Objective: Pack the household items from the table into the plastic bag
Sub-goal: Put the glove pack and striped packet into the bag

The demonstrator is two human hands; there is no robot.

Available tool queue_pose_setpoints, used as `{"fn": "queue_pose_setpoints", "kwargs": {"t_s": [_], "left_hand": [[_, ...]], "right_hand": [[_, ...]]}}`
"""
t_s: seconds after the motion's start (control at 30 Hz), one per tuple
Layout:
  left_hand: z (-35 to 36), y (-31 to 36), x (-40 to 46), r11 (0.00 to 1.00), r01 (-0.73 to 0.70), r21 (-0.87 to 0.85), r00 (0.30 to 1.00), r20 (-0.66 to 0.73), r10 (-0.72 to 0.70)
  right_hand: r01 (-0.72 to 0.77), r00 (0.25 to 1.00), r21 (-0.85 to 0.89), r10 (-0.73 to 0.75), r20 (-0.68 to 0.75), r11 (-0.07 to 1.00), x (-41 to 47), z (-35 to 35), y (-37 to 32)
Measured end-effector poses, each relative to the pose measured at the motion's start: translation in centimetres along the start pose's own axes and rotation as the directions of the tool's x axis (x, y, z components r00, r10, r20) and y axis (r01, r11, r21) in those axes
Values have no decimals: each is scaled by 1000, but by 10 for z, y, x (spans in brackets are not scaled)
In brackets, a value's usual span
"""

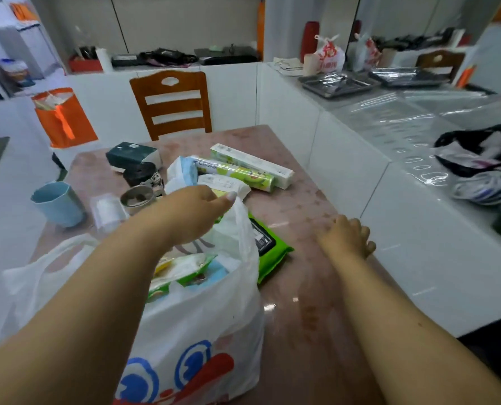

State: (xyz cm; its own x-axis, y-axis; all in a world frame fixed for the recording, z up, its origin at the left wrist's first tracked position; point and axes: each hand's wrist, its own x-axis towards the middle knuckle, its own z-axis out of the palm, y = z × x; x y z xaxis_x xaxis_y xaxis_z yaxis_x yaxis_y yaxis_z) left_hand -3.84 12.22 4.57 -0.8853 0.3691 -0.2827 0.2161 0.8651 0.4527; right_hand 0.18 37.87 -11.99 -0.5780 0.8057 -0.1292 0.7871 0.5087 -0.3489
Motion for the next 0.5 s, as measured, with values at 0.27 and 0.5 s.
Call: {"fn": "queue_pose_setpoints", "kwargs": {"t_s": [0.27, 0.5], "left_hand": [[18, -1, 25, 993, 12, -119, 999, 48, -6], [-7, -46, 21, 914, 107, -391, 983, -94, -156]], "right_hand": [[59, 997, -37, -57, 54, 998, 20, 23, 2], [456, 882, 618, -416, -220, 641, -50, -91, -94]]}}
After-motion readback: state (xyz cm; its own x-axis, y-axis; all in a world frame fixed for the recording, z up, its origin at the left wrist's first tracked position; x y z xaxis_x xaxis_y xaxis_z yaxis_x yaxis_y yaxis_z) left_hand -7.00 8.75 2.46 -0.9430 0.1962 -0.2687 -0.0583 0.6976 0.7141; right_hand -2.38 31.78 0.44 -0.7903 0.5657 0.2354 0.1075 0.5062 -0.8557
